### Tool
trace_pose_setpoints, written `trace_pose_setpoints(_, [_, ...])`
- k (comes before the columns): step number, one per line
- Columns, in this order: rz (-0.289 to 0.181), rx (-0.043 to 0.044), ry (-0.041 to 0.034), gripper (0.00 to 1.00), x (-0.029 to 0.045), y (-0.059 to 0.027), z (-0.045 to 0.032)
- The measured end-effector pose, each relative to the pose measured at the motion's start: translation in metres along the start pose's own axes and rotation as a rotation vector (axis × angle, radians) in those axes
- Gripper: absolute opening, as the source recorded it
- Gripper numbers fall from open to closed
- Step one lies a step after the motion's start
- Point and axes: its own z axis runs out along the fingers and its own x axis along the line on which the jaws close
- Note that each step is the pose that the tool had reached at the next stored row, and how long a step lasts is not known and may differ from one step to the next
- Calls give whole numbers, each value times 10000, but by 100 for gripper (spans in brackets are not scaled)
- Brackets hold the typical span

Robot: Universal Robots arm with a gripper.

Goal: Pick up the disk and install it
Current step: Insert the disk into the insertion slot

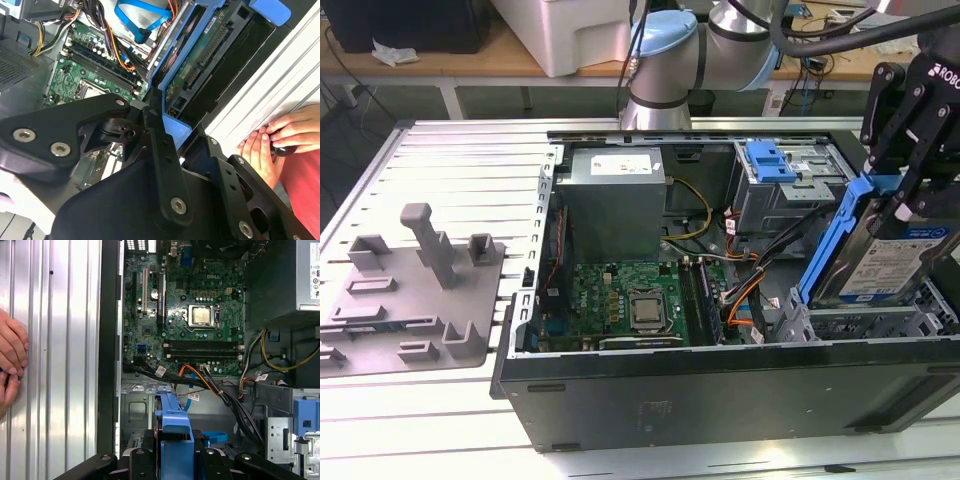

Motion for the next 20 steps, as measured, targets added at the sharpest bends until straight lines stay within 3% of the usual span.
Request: trace_pose_setpoints(20, [0,0,-1,37,0,-9,59])
